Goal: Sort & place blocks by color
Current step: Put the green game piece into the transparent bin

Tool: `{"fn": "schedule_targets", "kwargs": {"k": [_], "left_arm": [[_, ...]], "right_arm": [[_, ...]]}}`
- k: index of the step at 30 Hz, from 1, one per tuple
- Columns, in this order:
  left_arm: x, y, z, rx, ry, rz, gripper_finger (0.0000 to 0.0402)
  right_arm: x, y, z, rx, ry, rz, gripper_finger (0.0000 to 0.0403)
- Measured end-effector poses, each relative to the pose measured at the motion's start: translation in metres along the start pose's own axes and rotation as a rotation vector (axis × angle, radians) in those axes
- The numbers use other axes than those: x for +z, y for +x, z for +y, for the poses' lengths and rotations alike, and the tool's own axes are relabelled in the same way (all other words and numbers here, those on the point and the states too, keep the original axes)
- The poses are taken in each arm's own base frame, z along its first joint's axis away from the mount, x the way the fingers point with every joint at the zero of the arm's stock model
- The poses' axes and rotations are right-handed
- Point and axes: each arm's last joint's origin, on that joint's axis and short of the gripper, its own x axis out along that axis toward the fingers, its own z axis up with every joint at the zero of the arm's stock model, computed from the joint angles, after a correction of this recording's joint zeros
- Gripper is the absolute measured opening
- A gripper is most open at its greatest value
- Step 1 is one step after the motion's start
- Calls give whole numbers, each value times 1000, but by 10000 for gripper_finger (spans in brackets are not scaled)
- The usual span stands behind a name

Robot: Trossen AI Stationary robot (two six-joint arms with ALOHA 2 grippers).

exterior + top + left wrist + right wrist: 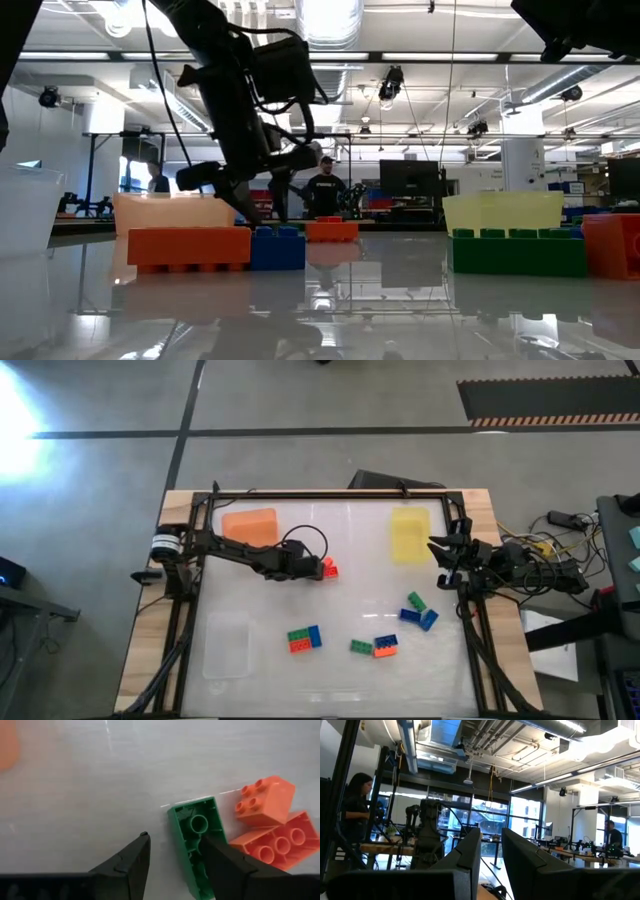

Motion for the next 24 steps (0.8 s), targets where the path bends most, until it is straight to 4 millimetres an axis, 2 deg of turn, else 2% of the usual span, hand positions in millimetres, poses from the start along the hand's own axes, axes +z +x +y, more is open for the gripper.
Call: {"fn": "schedule_targets", "kwargs": {"k": [9,14,19,24], "left_arm": [[4,-16,5,37,29,81,157],[10,-32,-2,-24,11,65,157],[6,-38,-8,-50,22,63,155],[1,-44,-17,-67,16,46,134]], "right_arm": [[0,0,0,-1,0,-1,68],[0,0,0,0,0,0,68],[0,0,0,0,0,0,68],[0,0,0,0,0,-1,68]]}}
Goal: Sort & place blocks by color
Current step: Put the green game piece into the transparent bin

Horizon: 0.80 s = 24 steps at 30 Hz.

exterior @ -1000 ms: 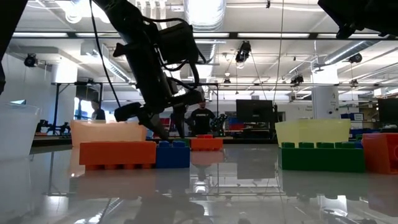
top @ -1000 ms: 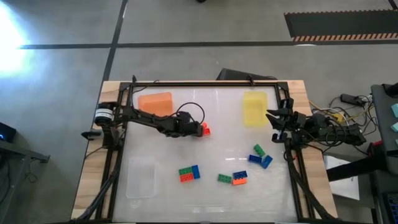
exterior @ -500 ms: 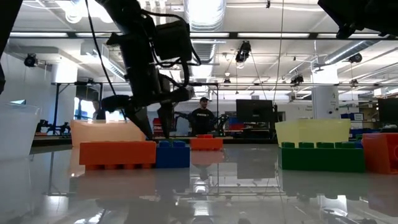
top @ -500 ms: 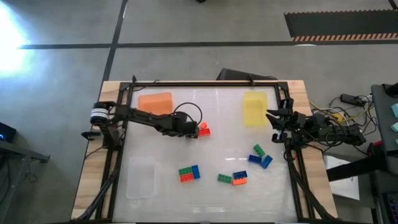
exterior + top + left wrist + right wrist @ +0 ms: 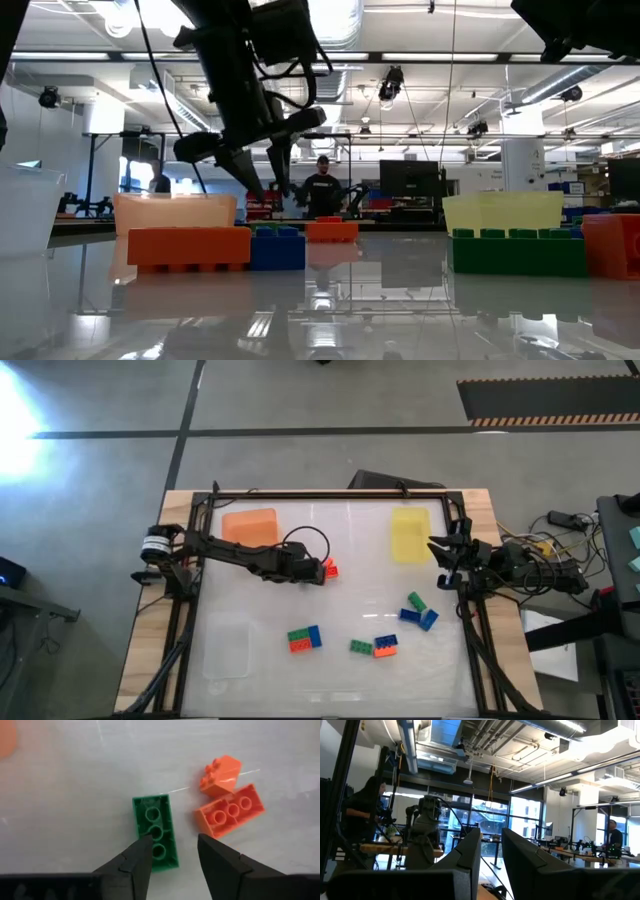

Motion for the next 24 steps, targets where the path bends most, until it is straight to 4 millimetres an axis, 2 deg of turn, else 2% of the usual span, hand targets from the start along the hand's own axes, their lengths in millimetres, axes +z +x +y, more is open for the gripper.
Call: {"fn": "schedule_targets", "kwargs": {"k": [5,8,10,13,19,24], "left_arm": [[-1,-15,-12,-18,-14,-13,99],[-2,-21,-17,59,-13,2,78],[-5,-18,-17,153,4,21,67],[-6,-14,-23,177,11,34,58],[-7,-2,-24,204,22,39,62],[-9,3,-17,233,28,43,100]], "right_arm": [[0,0,0,0,-1,0,68],[0,0,0,0,-1,0,68],[0,0,0,-1,0,0,68],[0,0,0,-4,-1,1,68],[-1,0,-1,-23,-2,11,68],[-1,0,-1,-23,-2,13,68]]}}
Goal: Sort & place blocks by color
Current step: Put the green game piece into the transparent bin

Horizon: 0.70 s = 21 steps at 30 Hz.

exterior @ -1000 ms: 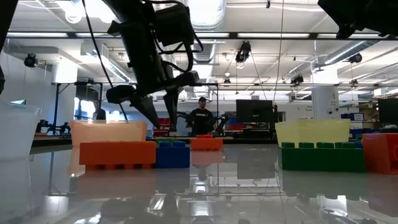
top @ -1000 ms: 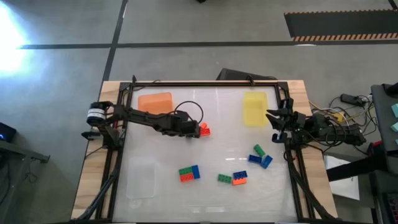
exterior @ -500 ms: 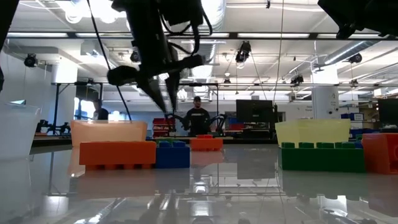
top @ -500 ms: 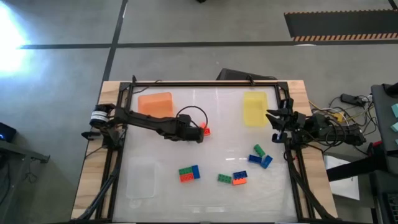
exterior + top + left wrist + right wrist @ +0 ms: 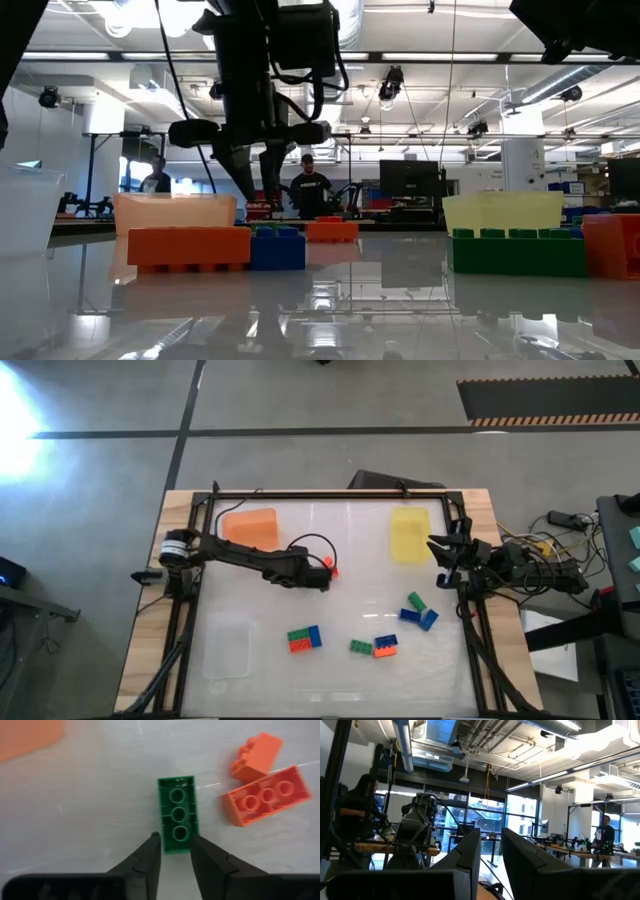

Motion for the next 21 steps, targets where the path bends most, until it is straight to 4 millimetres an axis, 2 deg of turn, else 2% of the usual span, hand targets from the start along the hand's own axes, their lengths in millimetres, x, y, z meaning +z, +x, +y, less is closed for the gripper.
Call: {"fn": "schedule_targets", "kwargs": {"k": [8,11,18,21], "left_arm": [[3,1,-1,2,2,-63,216],[2,4,-1,10,13,-75,248],[-3,21,-6,-65,13,-96,262],[-6,27,0,-32,27,-88,262]], "right_arm": [[0,0,0,0,-1,0,68],[0,0,0,0,-1,0,68],[-1,0,0,2,-2,5,68],[0,0,0,1,-1,4,68]]}}
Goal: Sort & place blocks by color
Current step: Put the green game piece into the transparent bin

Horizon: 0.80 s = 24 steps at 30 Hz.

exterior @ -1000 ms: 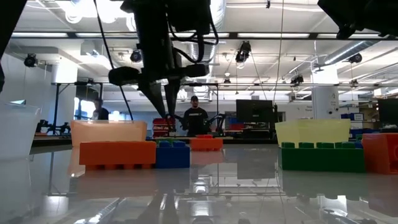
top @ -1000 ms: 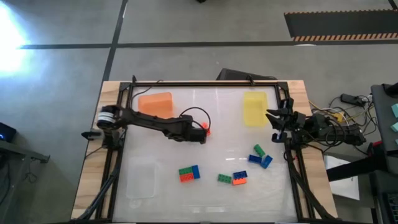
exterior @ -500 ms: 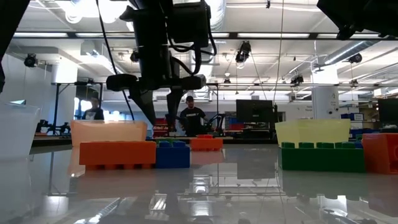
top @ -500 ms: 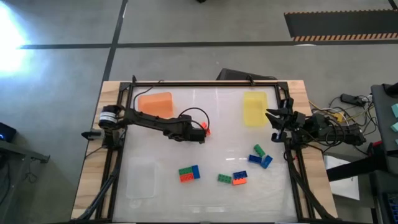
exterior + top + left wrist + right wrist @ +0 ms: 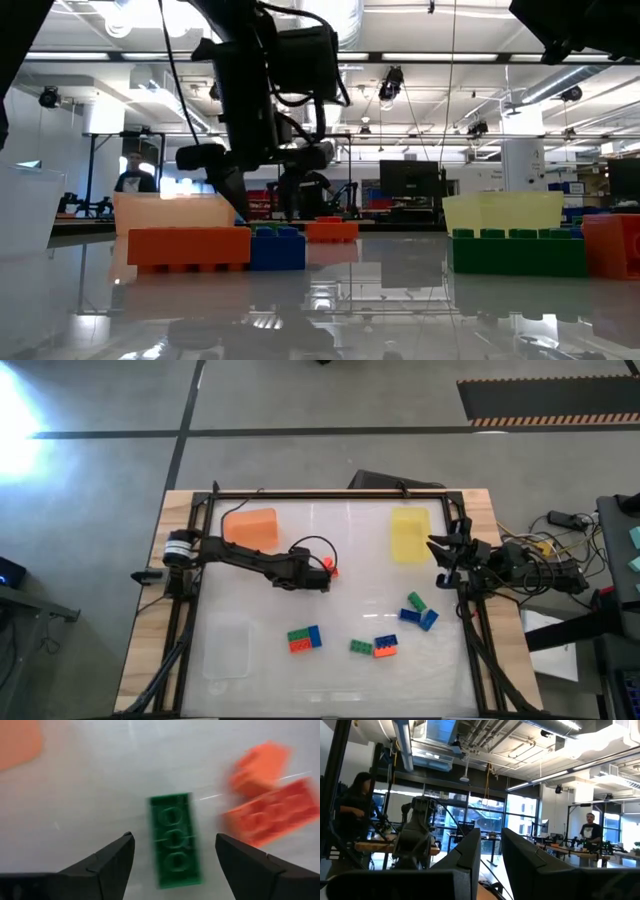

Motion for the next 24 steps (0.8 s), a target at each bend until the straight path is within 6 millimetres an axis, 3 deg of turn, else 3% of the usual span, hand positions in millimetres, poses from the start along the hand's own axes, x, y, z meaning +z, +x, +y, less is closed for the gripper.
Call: {"fn": "schedule_targets", "kwargs": {"k": [15,19,24], "left_arm": [[-13,21,8,24,5,2,258],[-13,21,7,21,4,2,225],[-13,21,8,27,16,2,148]], "right_arm": [[0,0,0,0,-1,0,68],[0,0,0,0,-1,1,68],[0,0,0,0,-2,1,68]]}}
